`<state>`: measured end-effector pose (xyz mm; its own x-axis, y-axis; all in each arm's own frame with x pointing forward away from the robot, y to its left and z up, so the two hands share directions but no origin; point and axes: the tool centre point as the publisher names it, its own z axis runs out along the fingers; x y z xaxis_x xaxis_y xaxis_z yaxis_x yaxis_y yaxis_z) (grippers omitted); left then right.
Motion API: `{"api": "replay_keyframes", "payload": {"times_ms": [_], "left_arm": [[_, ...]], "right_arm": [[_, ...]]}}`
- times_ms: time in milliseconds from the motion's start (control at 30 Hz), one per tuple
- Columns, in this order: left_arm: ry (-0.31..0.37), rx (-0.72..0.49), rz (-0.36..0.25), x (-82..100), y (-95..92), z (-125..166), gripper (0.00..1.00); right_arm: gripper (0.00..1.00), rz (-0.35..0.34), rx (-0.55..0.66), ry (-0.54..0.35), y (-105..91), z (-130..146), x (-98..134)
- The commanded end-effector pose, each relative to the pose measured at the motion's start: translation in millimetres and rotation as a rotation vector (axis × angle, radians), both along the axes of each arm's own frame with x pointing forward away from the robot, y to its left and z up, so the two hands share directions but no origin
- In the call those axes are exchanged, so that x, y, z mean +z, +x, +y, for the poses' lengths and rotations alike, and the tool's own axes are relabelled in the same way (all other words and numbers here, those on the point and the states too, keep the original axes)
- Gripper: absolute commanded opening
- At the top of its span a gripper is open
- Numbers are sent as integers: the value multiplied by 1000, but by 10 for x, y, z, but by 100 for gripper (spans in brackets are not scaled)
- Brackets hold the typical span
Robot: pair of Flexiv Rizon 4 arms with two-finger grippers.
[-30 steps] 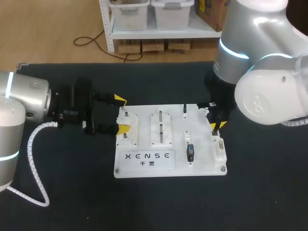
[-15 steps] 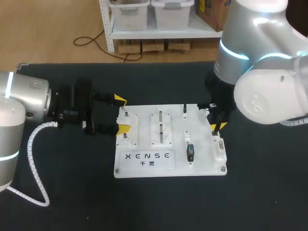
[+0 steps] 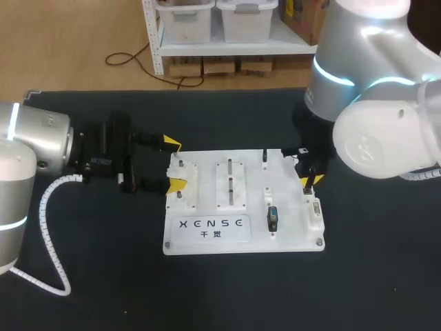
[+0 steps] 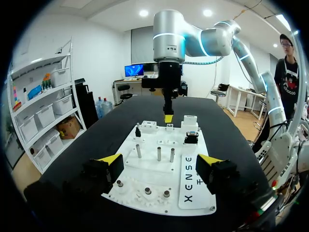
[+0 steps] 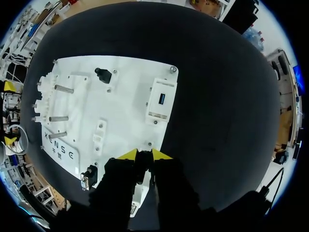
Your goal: Insert the Ethernet cable into its matching sockets.
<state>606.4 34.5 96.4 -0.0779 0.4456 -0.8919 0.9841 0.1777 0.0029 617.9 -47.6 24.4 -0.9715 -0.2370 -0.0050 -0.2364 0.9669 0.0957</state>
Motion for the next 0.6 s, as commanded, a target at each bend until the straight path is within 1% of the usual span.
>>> {"api": "replay_keyframes", "payload": {"times_ms": [33,233,367,400,433,467,600], "left_arm": [[-6,1,-5,-20,-3,6,100],[-6,1,-5,-20,-3,6,100],[-6,1,-5,-20,-3,6,100],[-6,1,-5,-20,-3,6,100],[-6,1,-5,-20,-3,6,100],[-6,1,-5,-20,-3,6,100],[-6,1,-5,-20,-3,6,100]], "right_arm": [[0,5,-5,-2,5,23,-174],[0,4,-10,-11,12,12,-185],[0,-27,-11,-4,17,7,-116],[40,-37,-17,3,16,6,-92],[100,-44,-18,12,15,3,-60],[100,-32,-15,-3,16,1,-27],[100,-32,-15,-3,16,1,-27]]}}
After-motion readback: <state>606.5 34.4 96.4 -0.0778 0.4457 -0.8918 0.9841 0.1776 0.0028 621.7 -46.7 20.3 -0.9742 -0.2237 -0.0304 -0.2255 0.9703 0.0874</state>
